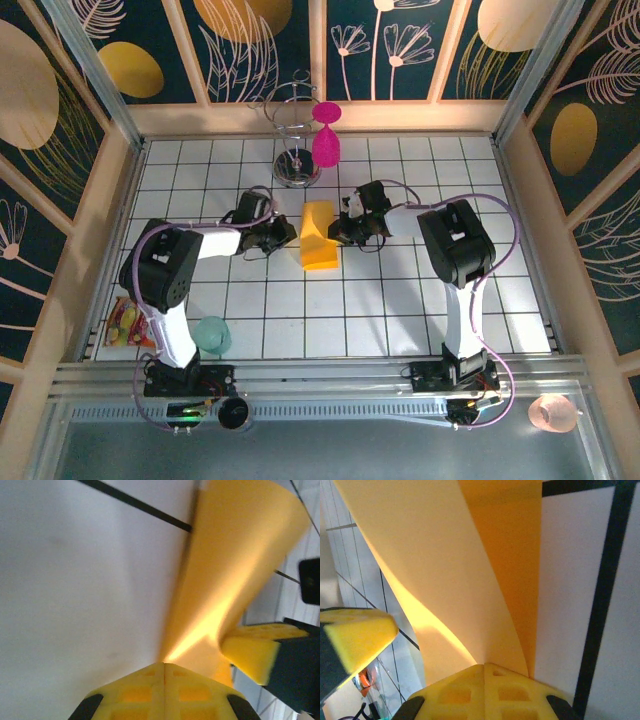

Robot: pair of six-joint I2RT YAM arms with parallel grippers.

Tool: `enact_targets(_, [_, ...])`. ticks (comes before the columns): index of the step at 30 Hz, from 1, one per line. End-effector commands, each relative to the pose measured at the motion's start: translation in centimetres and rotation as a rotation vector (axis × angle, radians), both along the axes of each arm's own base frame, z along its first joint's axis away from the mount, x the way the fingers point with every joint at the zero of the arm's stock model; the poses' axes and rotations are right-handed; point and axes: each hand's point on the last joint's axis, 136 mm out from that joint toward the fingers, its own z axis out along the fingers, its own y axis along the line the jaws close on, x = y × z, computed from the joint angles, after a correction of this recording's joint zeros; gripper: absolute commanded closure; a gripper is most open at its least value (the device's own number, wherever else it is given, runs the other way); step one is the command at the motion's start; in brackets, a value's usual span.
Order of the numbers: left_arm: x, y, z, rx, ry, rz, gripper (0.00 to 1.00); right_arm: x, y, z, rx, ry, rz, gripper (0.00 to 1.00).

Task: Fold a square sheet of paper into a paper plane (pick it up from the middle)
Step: First fold the square sheet of paper in half at the center of the table.

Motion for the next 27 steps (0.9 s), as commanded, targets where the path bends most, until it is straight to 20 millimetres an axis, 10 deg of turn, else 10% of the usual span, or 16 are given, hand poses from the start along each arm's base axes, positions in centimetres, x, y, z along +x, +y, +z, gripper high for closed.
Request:
enact_targets(1, [0.4, -4.1, 1.4, -0.065, -0.019, -0.08, 0.98, -9.0, -9.8, -13.5, -0.488, 0.346, -0.075, 1.0])
enact_targets(10, [2.2, -5.2, -1.4, -0.028, 0.011, -0.071, 0.98, -9.3, -10.1, -13.7, -0.5, 0.353, -0.072, 1.0])
enact_targets(20, [1.8, 3.9, -5.7, 0.086, 0.077, 0.06, 0.98, -9.8, -10.9, -14.1, -0.523, 0.363, -0.076, 1.0])
enact_targets(27, [3.2, 4.8, -1.5, 0.09, -0.005, 0.06, 0.98, -9.6, -10.5, -13.9, -0.501, 0.354, -0.076, 1.0])
